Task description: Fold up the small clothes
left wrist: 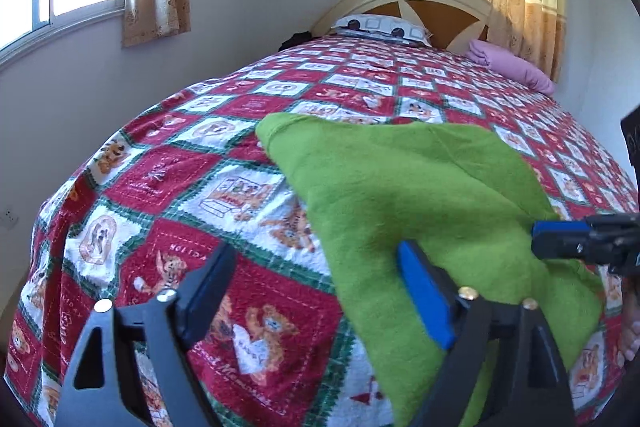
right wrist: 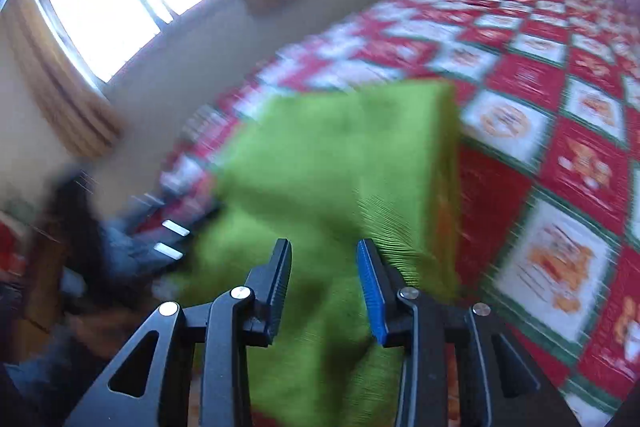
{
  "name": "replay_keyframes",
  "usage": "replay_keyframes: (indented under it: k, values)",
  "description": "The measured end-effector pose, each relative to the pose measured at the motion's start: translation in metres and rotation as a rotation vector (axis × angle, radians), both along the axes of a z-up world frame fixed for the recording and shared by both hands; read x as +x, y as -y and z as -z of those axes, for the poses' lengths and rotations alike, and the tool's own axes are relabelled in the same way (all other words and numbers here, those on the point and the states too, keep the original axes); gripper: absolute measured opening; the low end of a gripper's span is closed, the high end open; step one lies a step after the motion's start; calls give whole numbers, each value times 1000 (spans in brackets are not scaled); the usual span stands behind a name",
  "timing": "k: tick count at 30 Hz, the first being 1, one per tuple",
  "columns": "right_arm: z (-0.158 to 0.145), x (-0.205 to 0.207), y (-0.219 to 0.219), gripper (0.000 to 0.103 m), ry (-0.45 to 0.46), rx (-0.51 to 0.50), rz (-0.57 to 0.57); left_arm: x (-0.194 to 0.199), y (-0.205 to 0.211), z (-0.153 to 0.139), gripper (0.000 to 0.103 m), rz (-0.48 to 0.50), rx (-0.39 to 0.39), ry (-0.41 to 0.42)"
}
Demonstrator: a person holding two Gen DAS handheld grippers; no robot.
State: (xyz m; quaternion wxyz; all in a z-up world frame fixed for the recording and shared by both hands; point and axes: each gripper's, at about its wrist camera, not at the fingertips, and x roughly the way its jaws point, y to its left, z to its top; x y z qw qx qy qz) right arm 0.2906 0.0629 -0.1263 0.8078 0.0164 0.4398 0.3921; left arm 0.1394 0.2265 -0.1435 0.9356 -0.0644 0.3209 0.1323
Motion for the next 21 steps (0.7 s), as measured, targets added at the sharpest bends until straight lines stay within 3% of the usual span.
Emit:
replay_keyframes:
  k: [3, 6, 8, 10, 17, 21]
  values:
    - [4, -2, 5, 30, 3, 10, 19, -3, -3, 3, 94, -7, -32, 16]
    - [0, -7, 7, 32, -23, 4, 33, -17, -7, -5, 95, -35, -118, 12]
    - [-16, -24, 10, 41, 6, -10, 57, -29, -4, -12, 100, -45, -121, 1]
    - [-39, -48, 15, 66, 82, -16, 97, -43, 3, -24, 100, -37, -104, 5]
    - [-92, -117, 26, 68, 290, 22, 180, -70, 24, -66, 100, -18, -51, 89]
    - [-104, -132, 35, 68, 328, 43, 212, -79, 36, -83, 101, 16, -14, 132]
